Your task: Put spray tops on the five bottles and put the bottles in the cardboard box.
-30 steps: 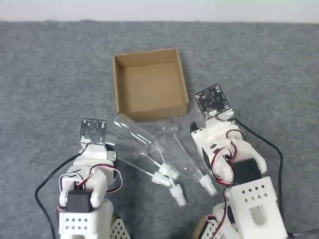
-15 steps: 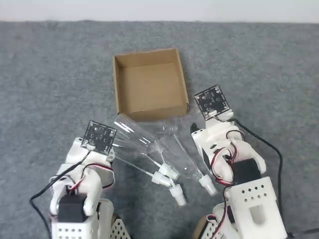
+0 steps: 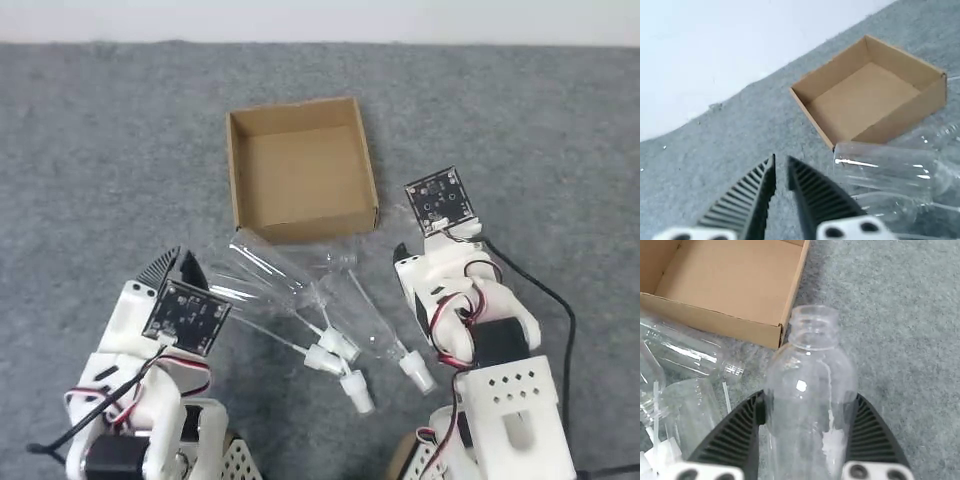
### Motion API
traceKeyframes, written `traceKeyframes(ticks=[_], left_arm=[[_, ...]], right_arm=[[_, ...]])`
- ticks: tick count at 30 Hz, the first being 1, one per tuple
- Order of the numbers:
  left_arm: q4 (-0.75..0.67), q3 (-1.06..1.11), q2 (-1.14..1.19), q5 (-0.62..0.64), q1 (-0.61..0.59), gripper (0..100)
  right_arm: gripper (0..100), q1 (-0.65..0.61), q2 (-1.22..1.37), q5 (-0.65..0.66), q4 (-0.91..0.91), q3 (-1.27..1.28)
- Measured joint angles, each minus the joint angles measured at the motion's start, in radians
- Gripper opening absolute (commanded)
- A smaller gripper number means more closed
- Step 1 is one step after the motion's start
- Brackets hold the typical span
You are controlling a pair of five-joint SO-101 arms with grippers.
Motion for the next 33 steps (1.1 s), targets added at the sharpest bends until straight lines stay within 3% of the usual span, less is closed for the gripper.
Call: traceKeyframes(ticks=[7,14,19,33], left_arm=[[0.04,-0.003,0.0,-0.005,0.002,12],[0.046,-0.003,0.003,-0.097,0.0,12],[0.046,-0.006,0.15,-0.157,0.005,12],[0.132,-0.078,0.508,-0.221,0.285,12]], right_arm=[[10.5,0.0,0.0,0.0,0.0,0.0],[10.5,0.0,0.0,0.0,0.0,0.0],[10.5,0.0,0.0,0.0,0.0,0.0],[10.4,0.219,0.0,-0.12,-0.089,0.0]])
